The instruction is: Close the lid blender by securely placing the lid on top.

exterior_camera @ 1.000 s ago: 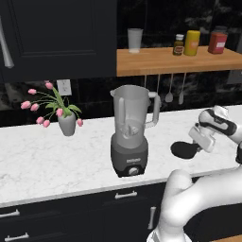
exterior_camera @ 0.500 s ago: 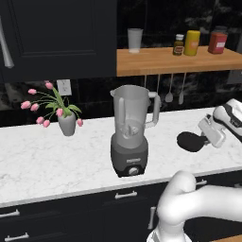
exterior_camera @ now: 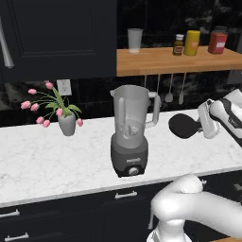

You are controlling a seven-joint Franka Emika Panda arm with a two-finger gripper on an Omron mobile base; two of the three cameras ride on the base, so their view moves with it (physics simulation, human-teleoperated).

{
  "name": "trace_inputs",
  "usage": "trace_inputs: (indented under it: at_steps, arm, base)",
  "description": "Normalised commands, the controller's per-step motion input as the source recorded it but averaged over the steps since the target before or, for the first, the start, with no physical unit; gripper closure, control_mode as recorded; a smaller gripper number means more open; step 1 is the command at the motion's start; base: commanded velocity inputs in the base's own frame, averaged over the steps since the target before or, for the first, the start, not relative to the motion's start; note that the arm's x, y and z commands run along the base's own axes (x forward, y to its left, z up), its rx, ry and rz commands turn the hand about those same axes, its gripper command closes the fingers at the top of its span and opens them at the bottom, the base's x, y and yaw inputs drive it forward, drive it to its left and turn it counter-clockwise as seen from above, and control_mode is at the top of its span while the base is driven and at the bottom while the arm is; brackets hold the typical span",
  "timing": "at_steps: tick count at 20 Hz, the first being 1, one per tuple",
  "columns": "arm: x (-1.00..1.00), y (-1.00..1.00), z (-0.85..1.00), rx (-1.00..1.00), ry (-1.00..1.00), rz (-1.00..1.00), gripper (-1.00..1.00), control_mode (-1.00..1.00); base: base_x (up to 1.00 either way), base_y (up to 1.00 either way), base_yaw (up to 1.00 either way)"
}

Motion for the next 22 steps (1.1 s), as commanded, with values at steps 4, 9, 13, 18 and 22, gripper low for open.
trace_inputs:
  at_steps: [4,9,13,18,22]
  arm:
    - [-0.01,0.28,0.99,0.0,-0.25,0.0,1.0,-1.0]
    - [-0.11,0.31,0.93,0.0,-0.25,0.0,1.0,-1.0]
    - [-0.18,0.2,0.86,0.0,-0.2,0.05,1.0,-1.0]
    - [-0.21,0.22,0.76,0.0,-0.14,0.08,1.0,-1.0]
    - [0.0,0.53,0.71,0.0,-0.01,0.08,1.0,-1.0]
  base:
    - [0.0,0.0,0.0]
    - [0.0,0.0,0.0]
    - [0.0,0.0,0.0]
    - [0.0,0.0,0.0]
    - [0.0,0.0,0.0]
